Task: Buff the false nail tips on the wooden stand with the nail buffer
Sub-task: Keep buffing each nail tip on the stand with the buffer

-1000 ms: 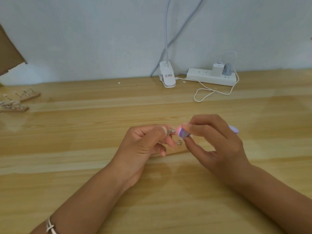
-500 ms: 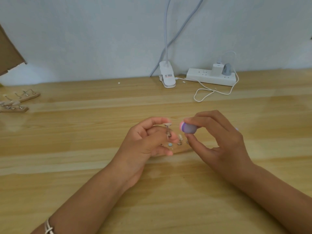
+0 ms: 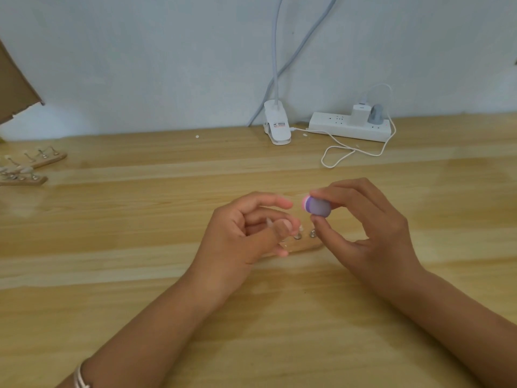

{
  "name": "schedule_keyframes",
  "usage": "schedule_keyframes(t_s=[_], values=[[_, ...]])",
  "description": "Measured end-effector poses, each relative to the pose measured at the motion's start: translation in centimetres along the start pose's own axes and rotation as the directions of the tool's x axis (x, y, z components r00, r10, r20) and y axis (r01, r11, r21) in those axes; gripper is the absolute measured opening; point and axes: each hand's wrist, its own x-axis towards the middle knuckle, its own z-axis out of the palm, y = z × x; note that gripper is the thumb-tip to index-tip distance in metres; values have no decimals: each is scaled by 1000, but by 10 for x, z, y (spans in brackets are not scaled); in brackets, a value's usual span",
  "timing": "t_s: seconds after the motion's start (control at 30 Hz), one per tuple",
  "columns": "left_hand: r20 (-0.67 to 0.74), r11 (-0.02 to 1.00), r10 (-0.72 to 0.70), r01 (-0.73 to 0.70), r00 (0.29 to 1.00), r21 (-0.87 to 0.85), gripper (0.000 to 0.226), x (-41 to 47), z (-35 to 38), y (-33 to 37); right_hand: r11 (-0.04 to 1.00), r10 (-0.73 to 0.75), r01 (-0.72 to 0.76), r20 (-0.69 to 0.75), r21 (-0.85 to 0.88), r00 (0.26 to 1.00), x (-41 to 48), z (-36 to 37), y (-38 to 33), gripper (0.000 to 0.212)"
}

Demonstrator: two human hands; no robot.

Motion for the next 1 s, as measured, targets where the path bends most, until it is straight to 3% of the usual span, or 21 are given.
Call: schedule_keyframes(t_s=[0.17,0.4,0.7,1.0], values=[[-66,979,94,-80,993,187,13,-2,2,-4,1000,16,-16,11,20,1000,0,1,-1,30],[1,941,86,-81,996,330,23,-2,3,-11,1000,3,-3,31,9,1000,-1,2,-1,31],[20,964,99,-101,995,245,42,-3,4,-12,1000,24,-24,21,5,999,-1,2,-1,28],[30,980,71,-75,997,187,32,-2,3,-11,1000,21,-21,17,10,1000,0,1,-1,28]])
